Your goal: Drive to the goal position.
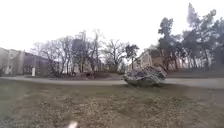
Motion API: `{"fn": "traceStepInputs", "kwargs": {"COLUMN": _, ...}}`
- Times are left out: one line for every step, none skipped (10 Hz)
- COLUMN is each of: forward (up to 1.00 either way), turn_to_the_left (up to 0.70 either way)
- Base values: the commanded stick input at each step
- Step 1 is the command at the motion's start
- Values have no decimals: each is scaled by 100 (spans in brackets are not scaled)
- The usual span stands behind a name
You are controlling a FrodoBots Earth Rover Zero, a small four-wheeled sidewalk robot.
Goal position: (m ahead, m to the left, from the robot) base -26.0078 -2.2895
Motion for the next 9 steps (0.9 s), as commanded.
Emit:
{"fn": "traceStepInputs", "kwargs": {"forward": -70, "turn_to_the_left": 0}}
{"fn": "traceStepInputs", "kwargs": {"forward": -49, "turn_to_the_left": 0}}
{"fn": "traceStepInputs", "kwargs": {"forward": -2, "turn_to_the_left": 0}}
{"fn": "traceStepInputs", "kwargs": {"forward": 0, "turn_to_the_left": 0}}
{"fn": "traceStepInputs", "kwargs": {"forward": 0, "turn_to_the_left": 0}}
{"fn": "traceStepInputs", "kwargs": {"forward": 0, "turn_to_the_left": 0}}
{"fn": "traceStepInputs", "kwargs": {"forward": 0, "turn_to_the_left": 0}}
{"fn": "traceStepInputs", "kwargs": {"forward": 0, "turn_to_the_left": 0}}
{"fn": "traceStepInputs", "kwargs": {"forward": 0, "turn_to_the_left": 0}}
